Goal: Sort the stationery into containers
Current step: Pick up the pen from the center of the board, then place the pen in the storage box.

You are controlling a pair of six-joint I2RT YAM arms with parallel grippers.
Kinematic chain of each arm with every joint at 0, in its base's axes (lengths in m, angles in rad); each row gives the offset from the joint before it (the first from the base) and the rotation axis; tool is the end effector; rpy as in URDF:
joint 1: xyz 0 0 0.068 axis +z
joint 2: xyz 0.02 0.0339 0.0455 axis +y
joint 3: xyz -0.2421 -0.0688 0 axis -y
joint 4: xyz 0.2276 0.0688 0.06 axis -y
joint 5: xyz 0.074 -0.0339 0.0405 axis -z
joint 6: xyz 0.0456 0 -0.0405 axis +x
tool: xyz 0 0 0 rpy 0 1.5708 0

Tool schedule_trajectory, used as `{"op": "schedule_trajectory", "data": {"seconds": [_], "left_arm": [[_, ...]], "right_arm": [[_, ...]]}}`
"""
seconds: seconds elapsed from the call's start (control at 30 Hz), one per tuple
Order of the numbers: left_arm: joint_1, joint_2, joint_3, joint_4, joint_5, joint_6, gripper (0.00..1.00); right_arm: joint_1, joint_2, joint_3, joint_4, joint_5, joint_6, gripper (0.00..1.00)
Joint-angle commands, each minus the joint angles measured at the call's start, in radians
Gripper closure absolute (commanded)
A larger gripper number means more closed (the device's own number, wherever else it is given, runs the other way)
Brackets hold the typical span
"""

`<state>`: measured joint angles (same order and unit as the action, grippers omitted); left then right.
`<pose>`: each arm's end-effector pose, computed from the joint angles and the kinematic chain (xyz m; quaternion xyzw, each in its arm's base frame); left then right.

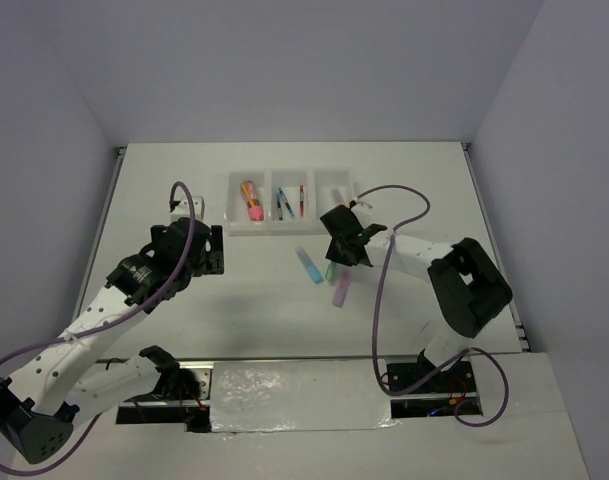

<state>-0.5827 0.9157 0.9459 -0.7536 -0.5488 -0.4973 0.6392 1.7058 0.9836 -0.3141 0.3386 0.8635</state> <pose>0.1657 -0.0807 0.2976 -0.0738 0.8814 0.0084 0.4664 0.2680 0.1803 0.1473 0.1506 0.9398 0.0589 0.3012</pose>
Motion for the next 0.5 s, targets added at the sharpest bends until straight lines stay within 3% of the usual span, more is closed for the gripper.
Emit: {"op": "schedule_trajectory", "data": {"seconds": [0.0,0.2,0.33,0.47], "left_arm": [[0.006,0.003,0.005,0.028,-0.003,0.017,0.01],[0.006,-0.001,0.005,0.028,-0.005,0.016,0.01],[0.004,0.002,0.005,0.025,-0.007,0.013,0.01],[0.006,0.000,0.002,0.026,-0.007,0.009,0.01]], "right_arm": [[-0.001,-0.178,-0.023,0.107,-0.036,-0.035,0.77],[-0.015,-0.288,0.048,0.107,-0.068,-0.174,0.76],[-0.103,-0.183,0.235,0.029,-0.128,-0.344,0.76],[-0.168,0.041,0.456,-0.057,-0.188,-0.454,0.72]]}}
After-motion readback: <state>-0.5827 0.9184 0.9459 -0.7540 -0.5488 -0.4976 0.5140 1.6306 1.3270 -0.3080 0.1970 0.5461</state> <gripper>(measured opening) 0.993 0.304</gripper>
